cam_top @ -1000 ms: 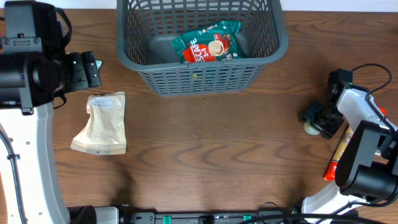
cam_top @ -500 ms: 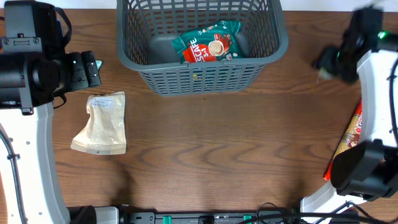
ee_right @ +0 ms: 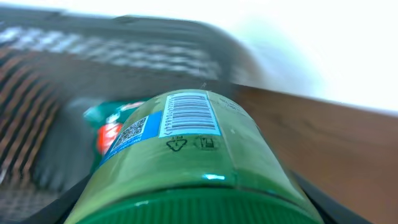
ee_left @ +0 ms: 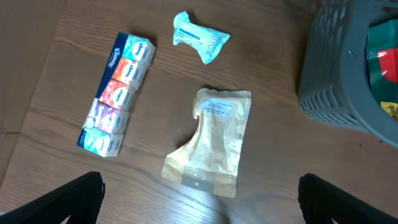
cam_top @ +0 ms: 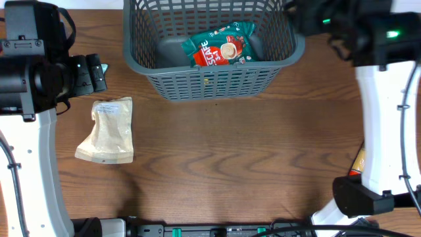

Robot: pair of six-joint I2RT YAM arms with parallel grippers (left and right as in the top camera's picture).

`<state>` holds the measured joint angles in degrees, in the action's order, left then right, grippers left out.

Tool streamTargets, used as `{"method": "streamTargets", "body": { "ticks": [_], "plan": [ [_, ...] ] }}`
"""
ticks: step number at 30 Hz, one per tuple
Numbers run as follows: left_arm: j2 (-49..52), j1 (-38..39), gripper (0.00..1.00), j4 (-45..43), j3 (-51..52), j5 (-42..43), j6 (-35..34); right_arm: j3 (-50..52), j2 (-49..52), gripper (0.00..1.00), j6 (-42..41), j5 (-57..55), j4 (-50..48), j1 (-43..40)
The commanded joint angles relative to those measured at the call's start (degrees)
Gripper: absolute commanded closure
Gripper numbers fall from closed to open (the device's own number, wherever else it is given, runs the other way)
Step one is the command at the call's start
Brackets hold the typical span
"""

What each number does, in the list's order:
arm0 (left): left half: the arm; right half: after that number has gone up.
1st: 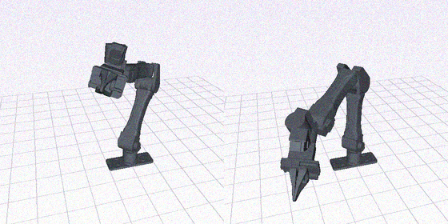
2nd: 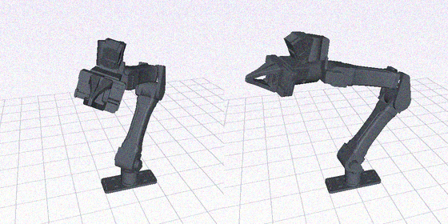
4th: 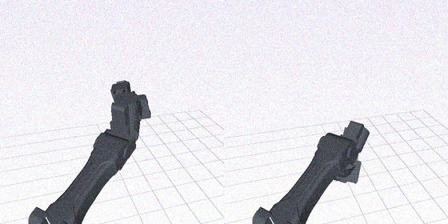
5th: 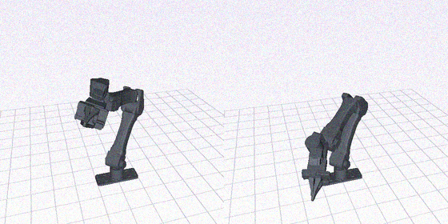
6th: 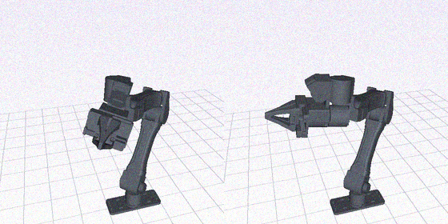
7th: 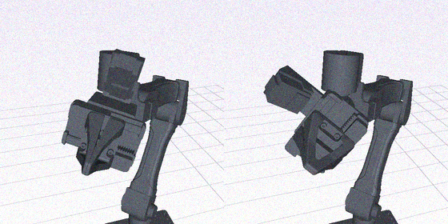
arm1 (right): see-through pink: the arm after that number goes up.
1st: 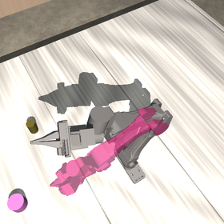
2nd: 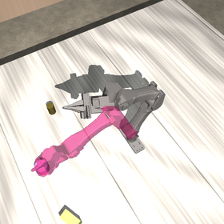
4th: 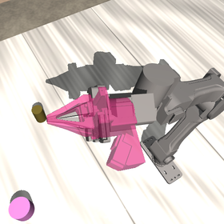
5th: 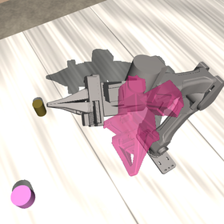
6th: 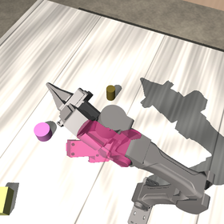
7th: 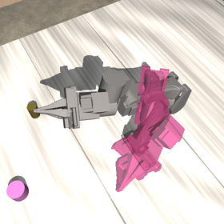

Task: Pack container
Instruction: 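Lift the jar with the right gripper into the basket and release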

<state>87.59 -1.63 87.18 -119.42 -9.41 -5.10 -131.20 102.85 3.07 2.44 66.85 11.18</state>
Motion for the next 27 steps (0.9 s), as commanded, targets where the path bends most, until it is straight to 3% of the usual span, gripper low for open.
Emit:
{"method": "streamTargets", "body": {
  "ticks": [1, 11, 22, 23, 26, 27],
  "plan": [
    [-0.35, -0.24, 0.02, 0.13, -0.04, -0.28, 0.13, -0.76, 2.62, 0.99, 7.74, 0.22, -1.77, 3.76],
    [-0.35, -0.24, 0.01, 0.13, -0.04, -0.28, 0.13, -0.76, 17.55, 0.99, 3.93, 1.77, -9.51, 3.8],
    [-0.35, -0.24, 0.01, 0.13, -0.04, -0.28, 0.13, -0.76, 26.95, 0.98, 1.66, 2.51, -6.88, 3.48],
    [-0.35, -0.24, 0.01, 0.13, -0.04, -0.28, 0.13, -0.76, 27.74, 0.96, 1.68, 2.51, -6.23, 3.45],
    [-0.35, -0.24, 0.01, 0.15, -0.04, -0.28, 0.13, -0.76, 29.7, 0.69, 1.7, 2.51, -4.09, 3.39],
    [-0.35, -0.24, 0.01, 0.15, -0.04, -0.28, 0.13, -0.76, 30.12, 0.64, 1.7, 2.51, -3.74, 3.39]
  ]
}}
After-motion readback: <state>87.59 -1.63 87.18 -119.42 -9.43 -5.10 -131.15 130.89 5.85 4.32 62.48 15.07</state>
